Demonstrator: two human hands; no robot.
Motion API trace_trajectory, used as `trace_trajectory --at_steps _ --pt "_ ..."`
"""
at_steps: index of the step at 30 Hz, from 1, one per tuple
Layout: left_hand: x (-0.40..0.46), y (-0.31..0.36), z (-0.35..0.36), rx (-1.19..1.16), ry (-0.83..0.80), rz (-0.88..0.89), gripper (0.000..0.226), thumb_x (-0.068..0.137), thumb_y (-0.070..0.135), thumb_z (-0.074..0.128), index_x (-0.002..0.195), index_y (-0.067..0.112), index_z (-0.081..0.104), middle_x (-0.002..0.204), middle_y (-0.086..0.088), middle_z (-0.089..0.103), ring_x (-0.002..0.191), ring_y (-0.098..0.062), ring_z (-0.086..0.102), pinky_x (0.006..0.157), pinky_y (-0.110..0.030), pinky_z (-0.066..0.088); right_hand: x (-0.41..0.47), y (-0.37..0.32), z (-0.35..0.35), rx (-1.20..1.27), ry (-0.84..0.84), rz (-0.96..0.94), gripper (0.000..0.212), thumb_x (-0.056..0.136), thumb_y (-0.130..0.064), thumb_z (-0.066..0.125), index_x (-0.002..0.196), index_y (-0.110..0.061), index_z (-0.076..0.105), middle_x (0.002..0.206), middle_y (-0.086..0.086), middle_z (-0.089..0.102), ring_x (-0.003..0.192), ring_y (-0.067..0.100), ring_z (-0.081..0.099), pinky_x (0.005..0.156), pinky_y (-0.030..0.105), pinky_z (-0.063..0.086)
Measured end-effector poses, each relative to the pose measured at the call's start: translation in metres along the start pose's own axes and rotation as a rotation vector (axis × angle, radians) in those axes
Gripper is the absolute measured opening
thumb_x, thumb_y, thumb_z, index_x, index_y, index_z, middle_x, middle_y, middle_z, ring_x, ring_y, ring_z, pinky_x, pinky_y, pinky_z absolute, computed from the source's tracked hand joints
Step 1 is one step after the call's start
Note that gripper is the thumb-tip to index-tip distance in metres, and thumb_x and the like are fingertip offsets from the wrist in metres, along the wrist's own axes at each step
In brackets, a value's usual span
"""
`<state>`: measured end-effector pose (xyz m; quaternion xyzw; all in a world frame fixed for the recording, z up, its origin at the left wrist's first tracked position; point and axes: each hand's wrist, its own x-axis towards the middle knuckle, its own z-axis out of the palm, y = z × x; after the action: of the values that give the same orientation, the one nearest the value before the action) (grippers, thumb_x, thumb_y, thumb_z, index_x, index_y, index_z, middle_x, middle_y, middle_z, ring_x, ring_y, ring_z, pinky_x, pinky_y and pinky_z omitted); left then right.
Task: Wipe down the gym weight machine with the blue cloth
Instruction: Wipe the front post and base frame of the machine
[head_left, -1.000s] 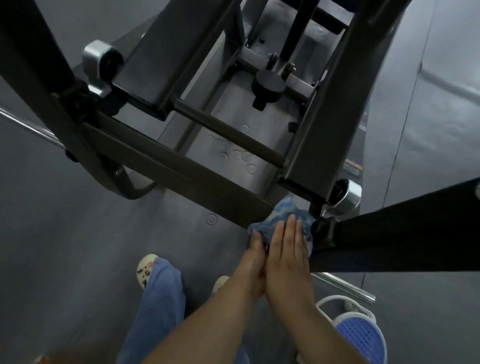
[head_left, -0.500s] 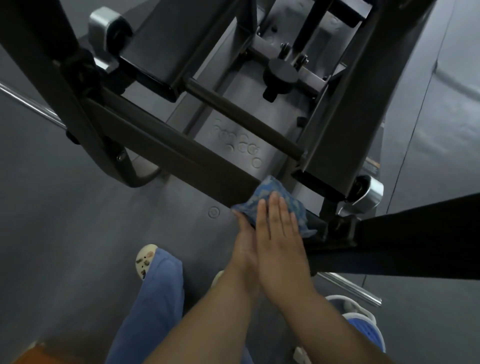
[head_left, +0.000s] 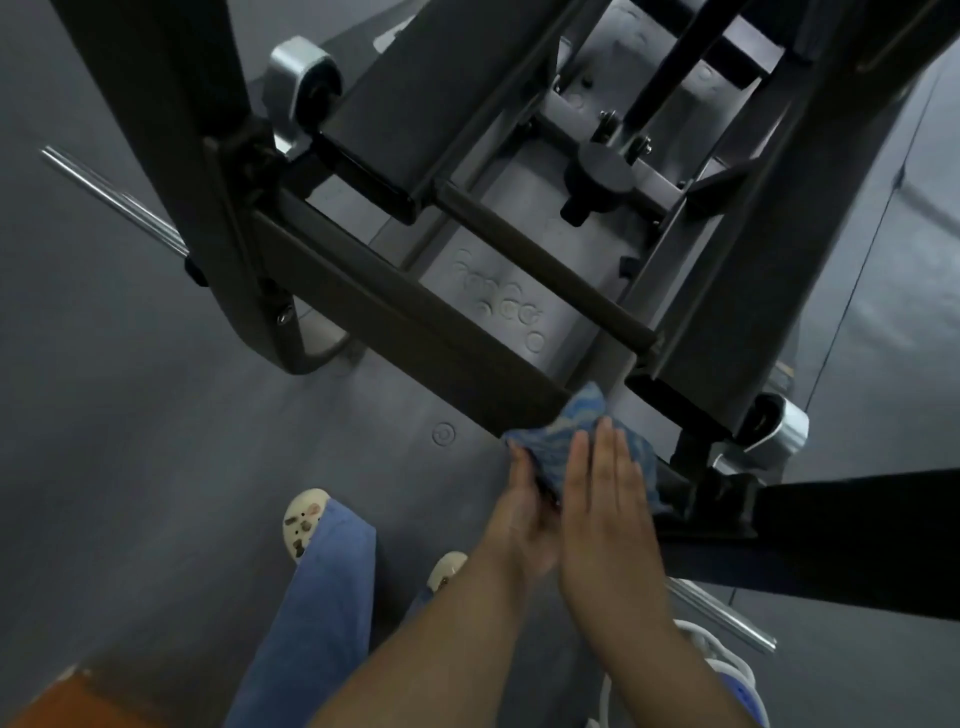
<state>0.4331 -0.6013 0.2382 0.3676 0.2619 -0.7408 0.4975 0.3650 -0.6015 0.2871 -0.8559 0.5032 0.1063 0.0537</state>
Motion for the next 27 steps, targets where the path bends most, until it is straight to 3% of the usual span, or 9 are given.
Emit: trace_trajectory --at_steps 2,4,7,10,12,13,14,16,27 --pt "0.008 -0.004 -0.005 0.004 -0.025 -0.043 0.074 0.087 0.065 0.027 0.123 0.009 0.057 0.123 -0.018 0.061 0.114 -0.028 0.058 0.098 -0.038 0.046 -0.006 0.010 0.003 0.014 -0.025 0.025 0.069 0.079 -0.012 0.033 0.145 0.003 0.016 0.147 0.025 0.025 0.134 0.034 0.026 0.116 0.038 0.010" --pt "0.014 0.003 -0.012 0.015 0.018 0.015 0.078 0.082 0.067 0.034 0.129 0.009 0.053 0.131 -0.016 0.056 0.123 -0.029 0.052 0.106 -0.042 0.038 0.002 0.004 -0.001 0.064 -0.023 0.049 0.074 0.079 -0.010 0.042 0.146 0.001 0.014 0.148 0.023 0.029 0.135 0.031 0.024 0.114 0.036 0.005" --pt "0.017 0.030 -0.018 -0.017 0.067 0.101 0.080 0.078 0.065 0.039 0.135 0.009 0.048 0.135 -0.014 0.052 0.126 -0.027 0.049 0.107 -0.041 0.038 0.028 -0.018 -0.016 0.088 -0.029 -0.065 0.079 0.072 -0.009 0.063 0.141 0.000 0.028 0.143 0.021 0.040 0.135 0.030 0.033 0.116 0.037 0.022" --pt "0.016 0.065 -0.028 -0.048 0.068 0.157 0.072 0.087 0.063 0.032 0.132 0.011 0.051 0.135 -0.014 0.052 0.126 -0.027 0.048 0.107 -0.040 0.036 0.059 -0.040 -0.026 0.093 -0.081 -0.124 0.093 0.054 -0.006 0.080 0.137 0.002 0.039 0.140 0.021 0.045 0.129 0.029 0.041 0.101 0.042 0.033" --pt "0.013 0.088 -0.033 -0.053 0.037 0.213 0.075 0.082 0.064 0.034 0.133 0.012 0.050 0.136 -0.013 0.052 0.127 -0.027 0.047 0.111 -0.041 0.032 0.077 -0.059 -0.038 0.093 -0.135 -0.171 0.092 0.065 -0.005 0.073 0.144 0.002 0.026 0.149 0.020 0.027 0.134 0.025 0.026 0.105 0.039 0.025" --pt "0.013 0.097 -0.036 -0.060 0.029 0.239 0.078 0.077 0.065 0.036 0.134 0.013 0.049 0.137 -0.012 0.051 0.128 -0.026 0.046 0.113 -0.042 0.030 0.085 -0.068 -0.044 0.093 -0.180 -0.212 0.089 0.077 -0.006 0.062 0.147 -0.002 0.006 0.153 0.017 0.003 0.138 0.023 0.008 0.110 0.035 0.013" --pt "0.011 0.107 -0.038 -0.070 0.016 0.254 0.081 0.075 0.066 0.037 0.135 0.013 0.048 0.138 -0.012 0.050 0.129 -0.026 0.045 0.113 -0.043 0.028 0.091 -0.075 -0.048 0.117 -0.210 -0.267 0.084 0.089 -0.007 0.049 0.143 -0.008 -0.016 0.149 0.009 -0.022 0.138 0.018 -0.012 0.112 0.031 -0.001" --pt "0.013 0.130 -0.044 -0.092 0.004 0.279 0.080 0.077 0.068 0.034 0.135 0.014 0.048 0.138 -0.011 0.050 0.129 -0.026 0.045 0.114 -0.043 0.027 0.101 -0.091 -0.060 0.167 -0.286 -0.304 0.074 0.099 -0.011 0.032 0.130 -0.015 -0.035 0.135 0.000 -0.042 0.129 0.012 -0.033 0.108 0.026 -0.018" --pt "-0.003 0.241 -0.058 -0.156 0.044 0.456 0.068 0.091 0.064 0.022 0.128 0.015 0.051 0.139 -0.009 0.049 0.126 -0.026 0.047 0.097 -0.040 0.039 0.170 -0.174 -0.084 0.419 -0.341 -0.346 0.065 0.098 -0.008 0.034 0.151 -0.018 -0.002 0.159 -0.002 -0.010 0.145 0.011 -0.007 0.115 0.023 -0.002"
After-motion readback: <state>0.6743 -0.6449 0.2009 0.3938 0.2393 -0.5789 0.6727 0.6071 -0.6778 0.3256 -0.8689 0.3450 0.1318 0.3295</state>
